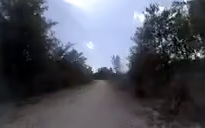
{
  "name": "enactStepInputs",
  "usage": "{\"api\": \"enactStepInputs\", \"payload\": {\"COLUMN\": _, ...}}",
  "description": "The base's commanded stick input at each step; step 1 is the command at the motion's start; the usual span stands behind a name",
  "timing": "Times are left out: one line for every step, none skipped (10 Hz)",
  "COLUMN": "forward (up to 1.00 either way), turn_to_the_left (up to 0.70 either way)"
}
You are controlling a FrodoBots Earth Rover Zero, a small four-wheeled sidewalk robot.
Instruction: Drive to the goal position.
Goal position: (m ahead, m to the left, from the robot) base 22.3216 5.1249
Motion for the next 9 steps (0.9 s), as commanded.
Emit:
{"api": "enactStepInputs", "payload": {"forward": 0.85, "turn_to_the_left": 0.00}}
{"api": "enactStepInputs", "payload": {"forward": 0.85, "turn_to_the_left": 0.00}}
{"api": "enactStepInputs", "payload": {"forward": 0.85, "turn_to_the_left": 0.00}}
{"api": "enactStepInputs", "payload": {"forward": 0.85, "turn_to_the_left": 0.00}}
{"api": "enactStepInputs", "payload": {"forward": 0.85, "turn_to_the_left": 0.00}}
{"api": "enactStepInputs", "payload": {"forward": 0.85, "turn_to_the_left": 0.00}}
{"api": "enactStepInputs", "payload": {"forward": 0.85, "turn_to_the_left": 0.00}}
{"api": "enactStepInputs", "payload": {"forward": 0.85, "turn_to_the_left": 0.00}}
{"api": "enactStepInputs", "payload": {"forward": 0.85, "turn_to_the_left": 0.00}}
